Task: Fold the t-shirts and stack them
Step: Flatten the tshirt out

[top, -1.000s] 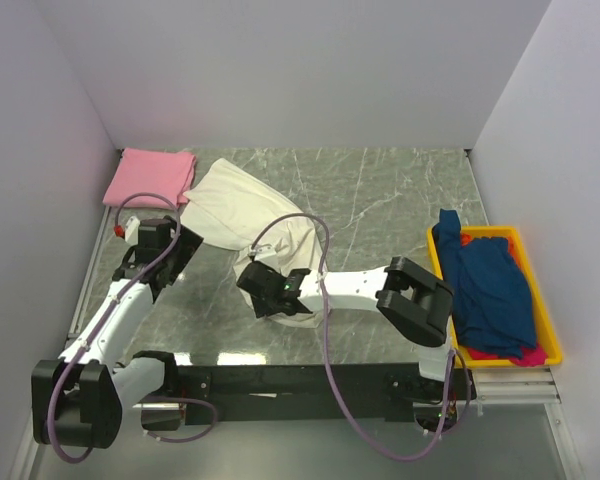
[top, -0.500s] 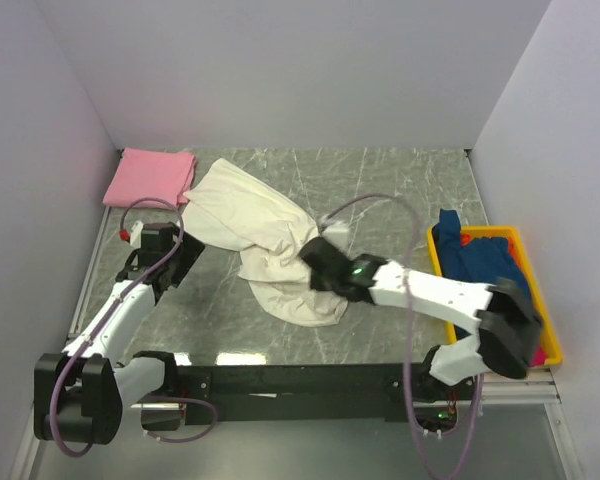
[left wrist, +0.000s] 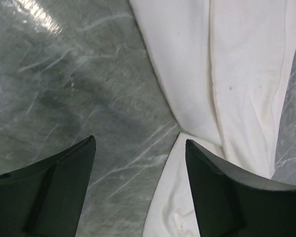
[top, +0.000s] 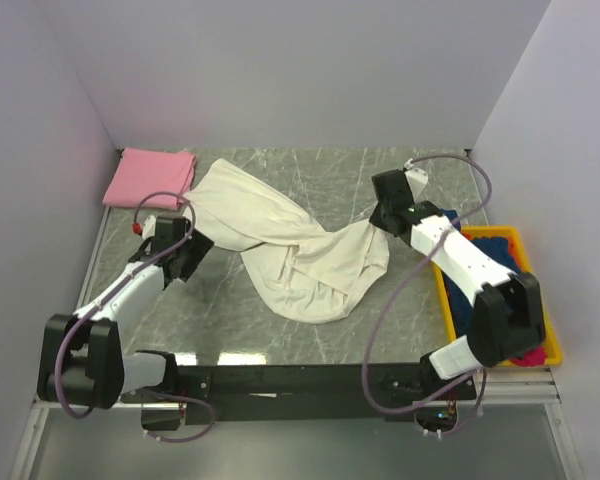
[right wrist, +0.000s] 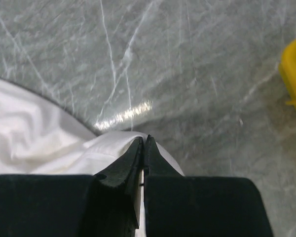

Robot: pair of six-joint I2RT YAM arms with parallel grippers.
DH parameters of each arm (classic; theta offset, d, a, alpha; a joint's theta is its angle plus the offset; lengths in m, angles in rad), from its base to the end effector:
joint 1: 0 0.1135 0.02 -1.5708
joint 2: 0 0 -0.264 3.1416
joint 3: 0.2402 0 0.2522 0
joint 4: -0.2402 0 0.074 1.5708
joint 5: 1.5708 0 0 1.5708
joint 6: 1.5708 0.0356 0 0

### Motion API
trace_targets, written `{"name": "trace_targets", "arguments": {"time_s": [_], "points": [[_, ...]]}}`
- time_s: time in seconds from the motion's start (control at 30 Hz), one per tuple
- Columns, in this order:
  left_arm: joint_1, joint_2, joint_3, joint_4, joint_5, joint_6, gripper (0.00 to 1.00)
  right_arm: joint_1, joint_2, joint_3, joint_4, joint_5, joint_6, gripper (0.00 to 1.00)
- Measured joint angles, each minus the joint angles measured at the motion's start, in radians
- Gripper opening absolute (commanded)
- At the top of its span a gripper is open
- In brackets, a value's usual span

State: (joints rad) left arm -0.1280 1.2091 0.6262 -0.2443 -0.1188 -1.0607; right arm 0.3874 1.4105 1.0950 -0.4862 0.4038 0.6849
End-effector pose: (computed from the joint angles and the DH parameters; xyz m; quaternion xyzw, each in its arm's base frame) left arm 0.2367 -0.0262 0.1952 -0.4374 0.8210 -0.1573 0.3314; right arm 0.2864 0.1017 0.2784 0.2090 0.8870 0.0279 0.4109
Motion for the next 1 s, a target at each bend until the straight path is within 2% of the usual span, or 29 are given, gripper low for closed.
{"name": "trace_targets", "arguments": {"time_s": [0.13, 0.33, 0.6, 0.77, 1.0], "points": [[-0.004, 0.103, 0.116, -0.032, -0.061, -0.026, 0.78, -0.043, 0.148, 0.075, 0.014, -0.025, -0.022, 0.00], [0.007, 0.346, 0.480, -0.077, -0.211, -0.032, 0.69, -0.128, 0.248, 0.163, -0.005, -0.058, -0.043, 0.00], [0.013, 0.706, 0.846, -0.115, -0.279, 0.033, 0.63, -0.192, 0.372, 0.372, -0.018, -0.079, -0.068, 0.00], [0.013, 0.814, 0.900, -0.185, -0.312, 0.047, 0.63, -0.228, 0.472, 0.460, -0.032, -0.101, -0.085, 0.00], [0.013, 0.839, 0.939, -0.254, -0.361, 0.026, 0.58, -0.307, 0.578, 0.559, -0.068, -0.129, -0.100, 0.00]]}}
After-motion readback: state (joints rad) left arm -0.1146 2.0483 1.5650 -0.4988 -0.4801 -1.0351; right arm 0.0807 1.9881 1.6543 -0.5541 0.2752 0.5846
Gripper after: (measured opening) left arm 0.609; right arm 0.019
